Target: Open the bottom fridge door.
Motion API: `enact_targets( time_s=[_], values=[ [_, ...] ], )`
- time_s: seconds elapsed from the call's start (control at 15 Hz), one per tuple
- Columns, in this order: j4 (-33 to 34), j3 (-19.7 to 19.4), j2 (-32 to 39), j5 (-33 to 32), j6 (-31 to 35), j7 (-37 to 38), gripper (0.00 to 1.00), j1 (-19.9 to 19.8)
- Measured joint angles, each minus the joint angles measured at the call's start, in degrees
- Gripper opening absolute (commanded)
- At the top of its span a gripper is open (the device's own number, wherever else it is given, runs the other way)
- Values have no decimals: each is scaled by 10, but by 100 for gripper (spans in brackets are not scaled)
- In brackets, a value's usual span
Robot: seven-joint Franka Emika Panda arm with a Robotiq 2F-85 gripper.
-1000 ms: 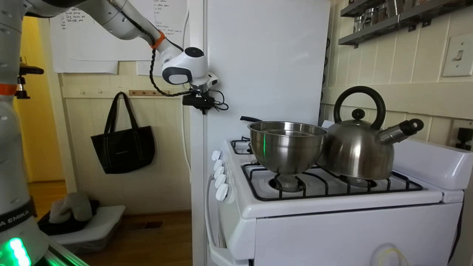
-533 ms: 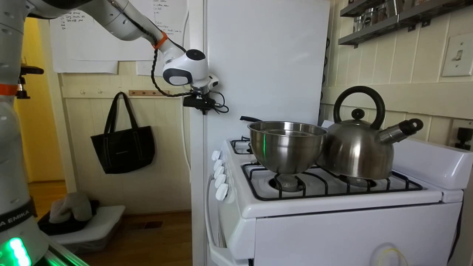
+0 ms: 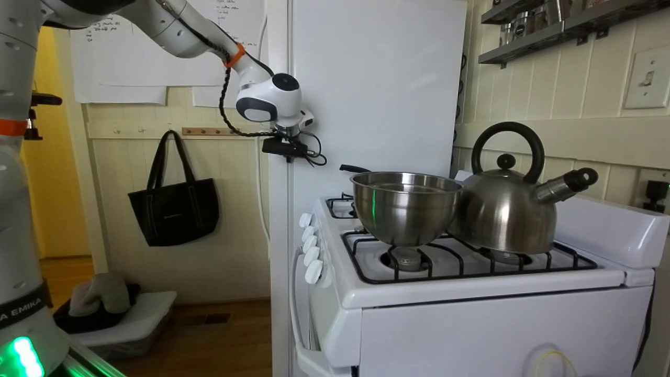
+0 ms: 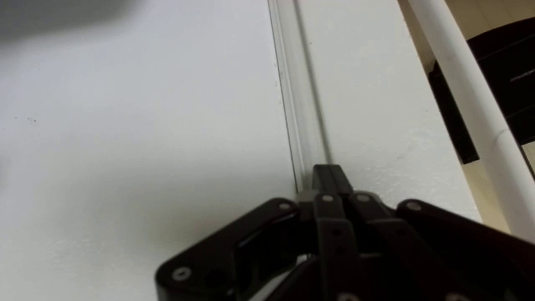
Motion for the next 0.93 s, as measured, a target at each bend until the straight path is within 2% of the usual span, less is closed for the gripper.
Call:
enact_targets(
  time_s=[0.6,0.93],
  values=[
    [-8,0,-4,30,2,-38,0,4],
    [-59,6,-41,58,-20,-73,0,28]
  ],
)
